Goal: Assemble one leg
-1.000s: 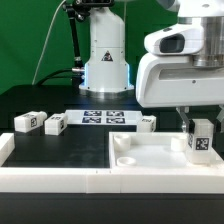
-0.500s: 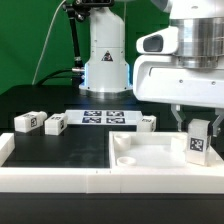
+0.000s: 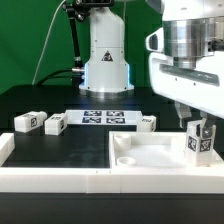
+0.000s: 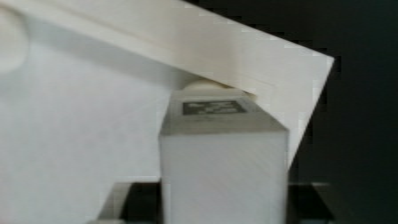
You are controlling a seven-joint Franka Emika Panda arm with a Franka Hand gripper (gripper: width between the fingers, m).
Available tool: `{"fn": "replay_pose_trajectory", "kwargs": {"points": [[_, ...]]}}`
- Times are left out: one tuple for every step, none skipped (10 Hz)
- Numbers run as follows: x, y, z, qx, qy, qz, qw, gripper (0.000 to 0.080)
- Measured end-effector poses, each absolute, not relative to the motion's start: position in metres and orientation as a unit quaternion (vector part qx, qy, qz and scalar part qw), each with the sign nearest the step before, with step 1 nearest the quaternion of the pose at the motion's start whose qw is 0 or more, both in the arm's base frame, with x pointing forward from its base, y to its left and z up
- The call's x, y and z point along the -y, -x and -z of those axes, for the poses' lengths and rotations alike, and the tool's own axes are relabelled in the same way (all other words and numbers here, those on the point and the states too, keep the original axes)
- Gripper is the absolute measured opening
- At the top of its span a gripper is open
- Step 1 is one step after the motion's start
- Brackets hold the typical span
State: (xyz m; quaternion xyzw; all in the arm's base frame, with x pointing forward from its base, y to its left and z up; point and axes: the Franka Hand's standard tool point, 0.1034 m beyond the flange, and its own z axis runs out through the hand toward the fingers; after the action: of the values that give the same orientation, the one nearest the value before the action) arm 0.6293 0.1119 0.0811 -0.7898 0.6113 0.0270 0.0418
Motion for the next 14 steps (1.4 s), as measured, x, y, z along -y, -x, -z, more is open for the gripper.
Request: {"fn": "replay_pose_trajectory", "kwargs": {"points": [[-0.1122,-0.629,-0.0813,-0.656,0.753,-0.03,0.04,0.0291],[-0.1122,-0.6291,-0.0815,-0.68,0.731,-0.034,0.037,0.0291],[-0.1127,-0.629,-0.0814,-0.698,0.714,-0.035,0.036,0.0291],[-0.1124,-0.6288,-0.081,-0.686,0.726,-0.034,0.036,0.0342],[-0.1129,-0.6286,-0.0807,-0.679,0.732,-0.034,0.036,0.0478],[-0.113,-0.6286,-0.0808,-0.675,0.736,-0.034,0.036,0.0478],[-0.1126,-0.6288,-0.0809,-0.653,0.756,-0.033,0.037,0.061],[-0.1128,-0.6286,-0.0808,-0.583,0.811,-0.029,0.039,0.0637],[-0.1139,-0.6284,-0.0806,-0.535,0.843,-0.026,0.041,0.0637],[-0.1143,-0.6288,-0.0807,-0.493,0.868,-0.023,0.043,0.0647],[-0.115,-0.6287,-0.0807,-0.443,0.895,-0.021,0.044,0.0647],[-0.1159,-0.6285,-0.0806,-0.415,0.908,-0.019,0.045,0.0649],[-0.1155,-0.6284,-0.0804,-0.354,0.934,-0.016,0.045,0.0649],[-0.1161,-0.6281,-0.08,-0.301,0.953,-0.012,0.04,0.0649]]}}
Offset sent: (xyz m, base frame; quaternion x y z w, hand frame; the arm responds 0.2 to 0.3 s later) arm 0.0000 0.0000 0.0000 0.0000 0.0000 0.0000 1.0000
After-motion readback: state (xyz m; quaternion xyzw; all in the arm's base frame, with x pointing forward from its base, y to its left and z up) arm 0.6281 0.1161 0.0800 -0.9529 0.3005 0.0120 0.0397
